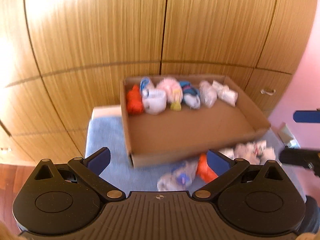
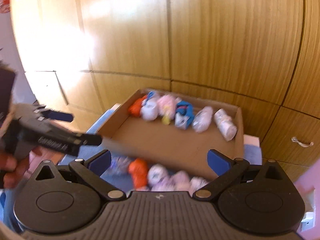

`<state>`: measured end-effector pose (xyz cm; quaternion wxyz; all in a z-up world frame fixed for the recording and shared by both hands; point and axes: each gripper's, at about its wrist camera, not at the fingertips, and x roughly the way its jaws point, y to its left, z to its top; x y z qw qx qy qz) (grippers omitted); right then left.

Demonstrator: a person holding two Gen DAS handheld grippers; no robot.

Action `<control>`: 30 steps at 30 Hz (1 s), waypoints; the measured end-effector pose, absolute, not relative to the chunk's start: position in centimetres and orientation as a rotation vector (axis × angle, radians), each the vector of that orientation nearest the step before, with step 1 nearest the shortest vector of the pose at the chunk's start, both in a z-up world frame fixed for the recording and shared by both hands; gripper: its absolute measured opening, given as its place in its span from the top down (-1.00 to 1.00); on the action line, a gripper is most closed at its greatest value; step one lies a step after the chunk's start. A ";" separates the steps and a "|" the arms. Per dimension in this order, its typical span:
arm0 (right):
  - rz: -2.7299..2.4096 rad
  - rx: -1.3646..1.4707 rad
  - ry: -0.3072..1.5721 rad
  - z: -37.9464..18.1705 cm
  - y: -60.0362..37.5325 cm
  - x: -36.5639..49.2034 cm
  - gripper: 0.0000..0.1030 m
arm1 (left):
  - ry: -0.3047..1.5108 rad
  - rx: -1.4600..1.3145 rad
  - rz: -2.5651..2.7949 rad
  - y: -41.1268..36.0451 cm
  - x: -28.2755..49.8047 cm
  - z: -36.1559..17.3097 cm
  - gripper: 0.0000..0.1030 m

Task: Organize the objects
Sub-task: 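Open both grippers and withdraw them from the tray toward the sock pile, then grasp the white fluffy bundle with left gripper while right gripper grasps the pastel striped sock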

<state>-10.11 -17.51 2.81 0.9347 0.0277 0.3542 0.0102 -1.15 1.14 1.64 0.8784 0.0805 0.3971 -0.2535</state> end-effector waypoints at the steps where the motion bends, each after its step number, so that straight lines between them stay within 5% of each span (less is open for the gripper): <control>1: 0.043 0.048 0.713 2.4 -17.1 -10.9 -0.98 | 0.836 0.159 -0.530 1.6 -1.7 1.0 -1.00; 13: 0.300 -0.082 0.645 -6.3 -12.5 -15.5 -0.94 | 0.858 0.144 -0.523 4.9 -8.5 -2.9 -1.00; 30: 0.375 -0.114 0.645 -9.8 -11.8 -14.0 -0.01 | 0.743 0.277 -0.685 3.3 -10.6 -3.3 -0.99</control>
